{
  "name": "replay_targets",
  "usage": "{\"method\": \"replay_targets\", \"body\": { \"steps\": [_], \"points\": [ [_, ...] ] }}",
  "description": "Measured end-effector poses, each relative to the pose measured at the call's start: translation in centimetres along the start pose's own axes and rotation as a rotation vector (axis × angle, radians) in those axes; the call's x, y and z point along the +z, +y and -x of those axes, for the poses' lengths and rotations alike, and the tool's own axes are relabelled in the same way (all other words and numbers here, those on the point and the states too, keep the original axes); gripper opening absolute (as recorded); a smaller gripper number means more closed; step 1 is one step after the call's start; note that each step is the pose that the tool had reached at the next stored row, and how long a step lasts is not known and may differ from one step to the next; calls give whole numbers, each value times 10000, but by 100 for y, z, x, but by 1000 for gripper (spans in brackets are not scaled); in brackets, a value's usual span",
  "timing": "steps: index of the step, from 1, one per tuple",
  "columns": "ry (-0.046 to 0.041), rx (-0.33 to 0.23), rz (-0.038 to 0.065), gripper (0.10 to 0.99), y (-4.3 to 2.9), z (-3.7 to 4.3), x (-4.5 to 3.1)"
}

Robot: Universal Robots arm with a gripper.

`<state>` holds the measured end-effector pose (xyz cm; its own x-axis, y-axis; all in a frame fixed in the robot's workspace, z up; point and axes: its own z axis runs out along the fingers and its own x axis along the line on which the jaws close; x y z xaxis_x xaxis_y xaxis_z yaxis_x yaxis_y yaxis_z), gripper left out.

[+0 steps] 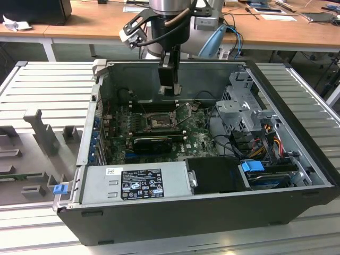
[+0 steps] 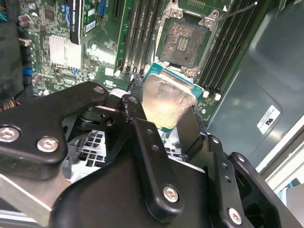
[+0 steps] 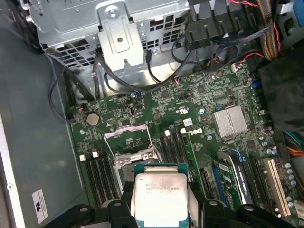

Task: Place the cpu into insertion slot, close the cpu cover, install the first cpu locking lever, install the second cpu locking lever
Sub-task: 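Place the cpu into insertion slot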

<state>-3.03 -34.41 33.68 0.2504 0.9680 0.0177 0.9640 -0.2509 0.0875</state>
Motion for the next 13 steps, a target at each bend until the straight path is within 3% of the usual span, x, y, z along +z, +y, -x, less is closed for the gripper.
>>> {"method": "replay_targets", "body": {
  "steps": [13],
  "points": [
    [36,-134,-19,525,-9,2,103]
  ]
}}
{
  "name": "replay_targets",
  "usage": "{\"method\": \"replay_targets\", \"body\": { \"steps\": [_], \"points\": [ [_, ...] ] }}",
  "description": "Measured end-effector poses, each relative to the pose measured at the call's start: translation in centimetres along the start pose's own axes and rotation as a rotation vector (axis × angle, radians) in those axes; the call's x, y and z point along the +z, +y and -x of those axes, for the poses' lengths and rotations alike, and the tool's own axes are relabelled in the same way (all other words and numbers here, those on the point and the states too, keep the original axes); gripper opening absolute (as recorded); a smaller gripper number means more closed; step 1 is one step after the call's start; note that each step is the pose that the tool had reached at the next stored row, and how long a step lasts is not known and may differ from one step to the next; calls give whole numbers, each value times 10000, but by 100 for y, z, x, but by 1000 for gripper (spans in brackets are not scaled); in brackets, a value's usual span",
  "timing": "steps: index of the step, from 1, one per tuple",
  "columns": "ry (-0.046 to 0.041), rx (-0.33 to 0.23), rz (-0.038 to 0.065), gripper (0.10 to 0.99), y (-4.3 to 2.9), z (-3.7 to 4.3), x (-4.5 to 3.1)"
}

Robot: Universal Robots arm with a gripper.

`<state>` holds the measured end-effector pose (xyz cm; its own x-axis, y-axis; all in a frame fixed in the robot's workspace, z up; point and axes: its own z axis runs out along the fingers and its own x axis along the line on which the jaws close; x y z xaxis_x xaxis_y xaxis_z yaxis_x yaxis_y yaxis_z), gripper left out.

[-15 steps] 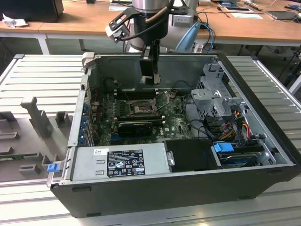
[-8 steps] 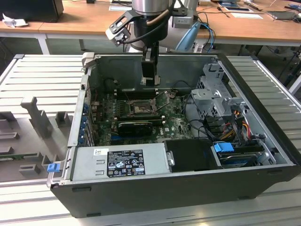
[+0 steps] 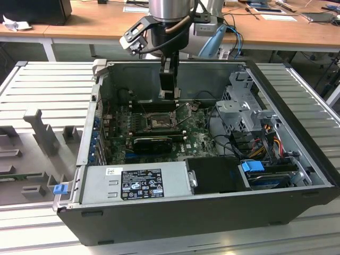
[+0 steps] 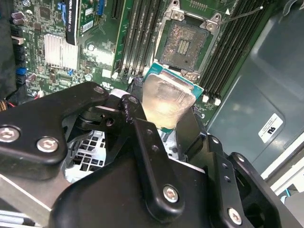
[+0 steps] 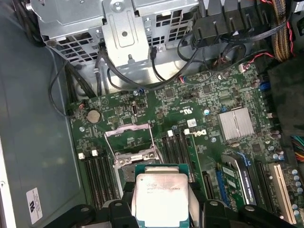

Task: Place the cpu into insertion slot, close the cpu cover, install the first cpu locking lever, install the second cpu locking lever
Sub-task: 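Place the cpu into insertion slot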

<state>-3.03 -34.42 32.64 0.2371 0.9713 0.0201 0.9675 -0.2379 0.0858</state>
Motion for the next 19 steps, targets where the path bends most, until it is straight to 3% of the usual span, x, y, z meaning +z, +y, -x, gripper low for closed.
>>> {"method": "replay_targets", "body": {
  "steps": [3,11,14,19],
  "points": [
    [144,6,-37,525,-3,-1,21],
    [234,-1087,-69,525,-23,5,177],
    [323,-2146,-96,525,-30,6,254],
    [342,-2368,-96,525,-32,7,284]
  ]
}}
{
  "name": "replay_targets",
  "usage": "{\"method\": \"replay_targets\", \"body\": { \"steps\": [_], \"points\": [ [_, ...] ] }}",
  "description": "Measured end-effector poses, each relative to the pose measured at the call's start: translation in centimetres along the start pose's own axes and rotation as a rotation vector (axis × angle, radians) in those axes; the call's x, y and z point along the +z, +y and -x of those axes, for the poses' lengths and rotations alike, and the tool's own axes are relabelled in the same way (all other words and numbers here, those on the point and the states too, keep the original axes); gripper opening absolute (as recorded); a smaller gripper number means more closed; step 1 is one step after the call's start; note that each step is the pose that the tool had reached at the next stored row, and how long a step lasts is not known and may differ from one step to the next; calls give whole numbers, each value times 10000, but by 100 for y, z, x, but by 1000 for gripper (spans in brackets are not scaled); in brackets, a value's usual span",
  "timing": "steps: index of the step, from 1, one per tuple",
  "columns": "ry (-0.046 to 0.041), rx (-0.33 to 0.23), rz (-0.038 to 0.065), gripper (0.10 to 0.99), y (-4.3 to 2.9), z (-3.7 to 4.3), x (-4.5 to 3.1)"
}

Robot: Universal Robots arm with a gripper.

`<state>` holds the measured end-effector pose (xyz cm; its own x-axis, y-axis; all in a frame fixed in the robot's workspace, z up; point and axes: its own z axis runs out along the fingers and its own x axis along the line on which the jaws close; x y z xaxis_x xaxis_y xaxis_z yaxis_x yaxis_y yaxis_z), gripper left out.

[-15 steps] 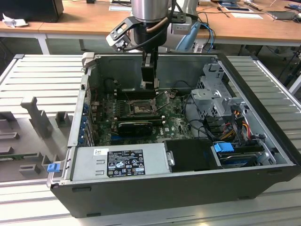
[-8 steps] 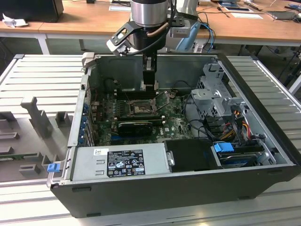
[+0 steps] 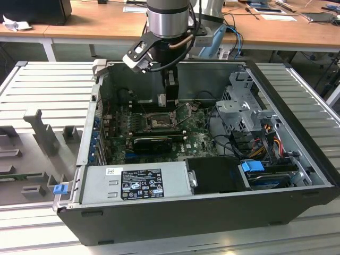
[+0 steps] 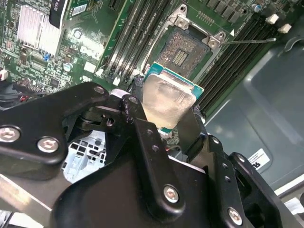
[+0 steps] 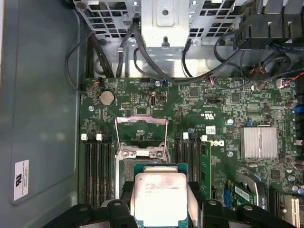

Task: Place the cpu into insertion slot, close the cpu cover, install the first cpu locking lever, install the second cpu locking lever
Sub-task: 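Place the cpu into insertion slot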

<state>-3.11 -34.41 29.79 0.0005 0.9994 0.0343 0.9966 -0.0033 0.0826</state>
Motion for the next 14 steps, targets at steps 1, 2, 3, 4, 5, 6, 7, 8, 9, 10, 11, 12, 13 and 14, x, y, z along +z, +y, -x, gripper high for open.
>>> {"method": "replay_targets", "body": {
  "steps": [1,2,3,4,5,6,7,8,9,10,11,12,13,14],
  "points": [
    [4,-48,-1,525,-2,0,18],
    [17,-216,-8,525,-4,1,41],
    [35,-433,-15,525,-5,2,60],
    [57,-704,-24,525,-7,3,80],
    [76,-927,-32,525,-8,3,94],
    [93,-1128,-39,525,-9,4,106],
    [107,-1297,-45,525,-11,4,120],
    [117,-1414,-49,525,-14,5,137],
    [122,-1474,-50,525,-17,5,156],
    [123,-1495,-51,525,-22,6,174],
    [126,-1508,-51,525,-30,7,210],
    [117,-1419,-50,525,-38,9,249],
    [99,-1201,-42,525,-41,10,287],
    [81,-974,-34,525,-44,11,318]
  ]
}}
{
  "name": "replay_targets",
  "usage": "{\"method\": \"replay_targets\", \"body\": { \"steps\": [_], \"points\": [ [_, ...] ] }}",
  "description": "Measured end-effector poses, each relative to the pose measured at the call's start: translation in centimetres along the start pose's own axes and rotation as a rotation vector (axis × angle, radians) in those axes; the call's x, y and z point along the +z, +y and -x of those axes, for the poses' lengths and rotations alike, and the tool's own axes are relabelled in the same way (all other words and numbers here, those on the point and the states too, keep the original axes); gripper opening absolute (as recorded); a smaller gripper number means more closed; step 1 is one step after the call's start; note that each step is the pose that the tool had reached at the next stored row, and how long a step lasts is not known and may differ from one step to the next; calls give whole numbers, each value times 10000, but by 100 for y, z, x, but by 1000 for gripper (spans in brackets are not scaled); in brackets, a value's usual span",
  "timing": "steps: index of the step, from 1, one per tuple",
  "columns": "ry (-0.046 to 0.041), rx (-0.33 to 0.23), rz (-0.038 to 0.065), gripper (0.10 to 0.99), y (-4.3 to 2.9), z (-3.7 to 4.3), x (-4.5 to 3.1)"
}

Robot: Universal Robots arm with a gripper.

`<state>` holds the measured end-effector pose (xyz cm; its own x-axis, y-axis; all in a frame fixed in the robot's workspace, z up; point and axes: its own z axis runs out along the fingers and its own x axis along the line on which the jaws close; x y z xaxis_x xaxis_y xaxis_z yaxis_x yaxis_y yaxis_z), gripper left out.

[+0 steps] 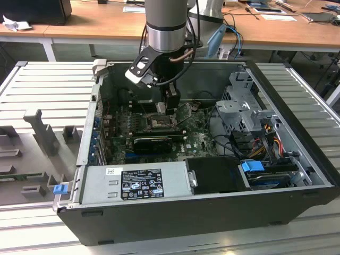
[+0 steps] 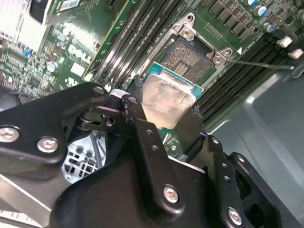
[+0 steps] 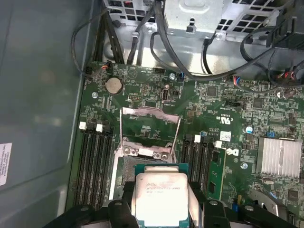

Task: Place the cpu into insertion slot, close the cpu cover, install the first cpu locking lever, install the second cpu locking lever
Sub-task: 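Place the cpu into insertion slot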

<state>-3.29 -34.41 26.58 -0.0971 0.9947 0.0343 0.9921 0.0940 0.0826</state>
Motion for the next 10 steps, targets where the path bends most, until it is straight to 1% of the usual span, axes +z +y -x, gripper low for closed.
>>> {"method": "replay_targets", "body": {
  "steps": [1,6,8,10],
  "points": [
    [-27,326,11,525,-3,1,40],
    [-81,968,33,525,-11,4,132],
    [-90,1100,38,525,-28,2,177],
    [-57,1058,38,525,-65,-1,202]
  ]
}}
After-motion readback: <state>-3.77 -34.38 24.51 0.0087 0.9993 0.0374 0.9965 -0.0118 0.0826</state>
